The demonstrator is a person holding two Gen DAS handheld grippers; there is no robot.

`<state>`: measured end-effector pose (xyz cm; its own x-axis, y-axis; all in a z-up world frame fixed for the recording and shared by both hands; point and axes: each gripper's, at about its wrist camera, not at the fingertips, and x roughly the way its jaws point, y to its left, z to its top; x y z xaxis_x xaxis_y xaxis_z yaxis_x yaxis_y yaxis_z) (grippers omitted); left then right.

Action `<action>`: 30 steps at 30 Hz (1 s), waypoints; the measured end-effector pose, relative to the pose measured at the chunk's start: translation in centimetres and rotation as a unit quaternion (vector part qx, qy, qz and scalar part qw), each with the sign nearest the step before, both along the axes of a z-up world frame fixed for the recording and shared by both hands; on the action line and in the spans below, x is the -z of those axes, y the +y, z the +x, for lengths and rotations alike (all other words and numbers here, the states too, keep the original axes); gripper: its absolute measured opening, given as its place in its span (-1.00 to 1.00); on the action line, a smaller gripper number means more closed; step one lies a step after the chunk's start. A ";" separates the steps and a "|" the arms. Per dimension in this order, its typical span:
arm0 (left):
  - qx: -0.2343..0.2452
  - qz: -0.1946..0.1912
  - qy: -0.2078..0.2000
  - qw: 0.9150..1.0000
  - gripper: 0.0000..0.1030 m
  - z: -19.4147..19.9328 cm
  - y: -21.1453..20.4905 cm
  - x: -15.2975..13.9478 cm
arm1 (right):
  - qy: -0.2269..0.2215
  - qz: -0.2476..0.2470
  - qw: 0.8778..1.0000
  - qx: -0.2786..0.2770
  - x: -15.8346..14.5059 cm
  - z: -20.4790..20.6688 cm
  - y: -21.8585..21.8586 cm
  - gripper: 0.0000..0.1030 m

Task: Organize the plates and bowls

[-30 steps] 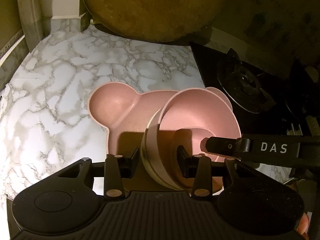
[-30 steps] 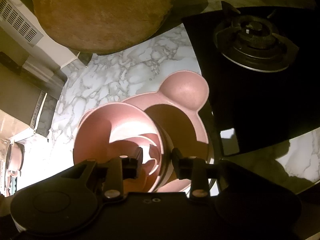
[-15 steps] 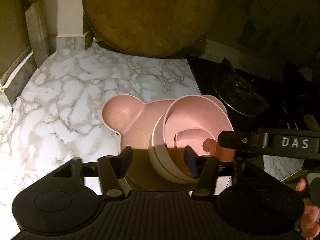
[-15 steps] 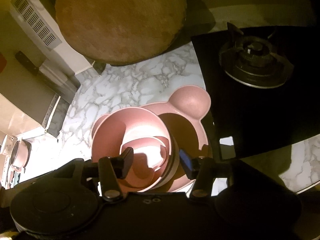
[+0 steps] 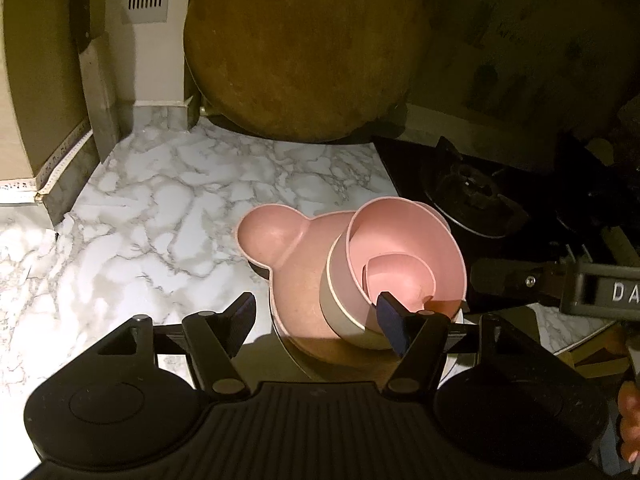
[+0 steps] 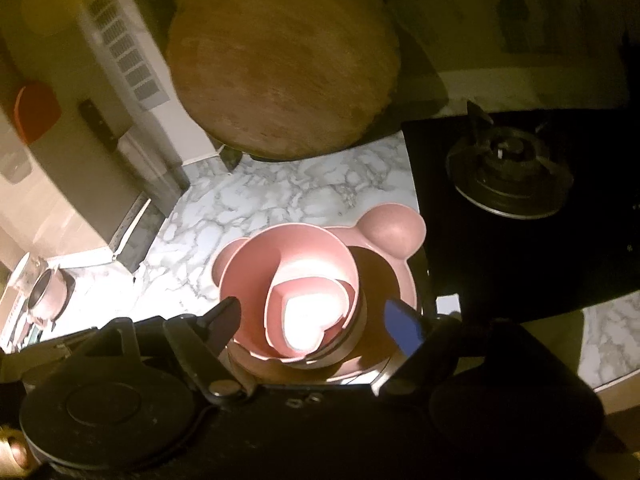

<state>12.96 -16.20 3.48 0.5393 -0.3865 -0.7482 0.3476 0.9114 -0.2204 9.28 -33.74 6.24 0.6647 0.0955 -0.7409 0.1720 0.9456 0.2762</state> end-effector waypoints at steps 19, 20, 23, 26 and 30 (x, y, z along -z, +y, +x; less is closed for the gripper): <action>0.009 -0.017 -0.065 0.998 0.61 -5.0 3.1 -2.4 | -0.119 -0.054 0.990 -0.054 -1.9 -6.4 2.4 0.99; 0.011 -0.019 -0.068 0.997 0.61 -5.3 3.2 -2.5 | -0.125 -0.057 0.989 -0.055 -2.0 -6.7 2.5 0.99; 0.008 -0.024 -0.076 0.997 0.75 -6.1 3.5 -2.7 | -0.137 -0.060 0.987 -0.059 -2.3 -7.2 2.6 0.99; 0.005 -0.027 -0.085 0.996 1.00 -7.0 3.9 -2.9 | -0.142 -0.062 0.986 -0.058 -2.3 -7.6 2.8 0.99; 0.003 -0.025 -0.082 0.996 1.00 -8.0 4.1 -3.0 | -0.145 -0.065 0.986 -0.058 -2.2 -8.2 2.9 0.99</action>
<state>4.95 -12.14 6.46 0.6496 -0.4252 -0.6302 0.3886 0.8982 -0.2054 1.05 -30.81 8.47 0.8403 0.1000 -0.5328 -0.0078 0.9850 0.1725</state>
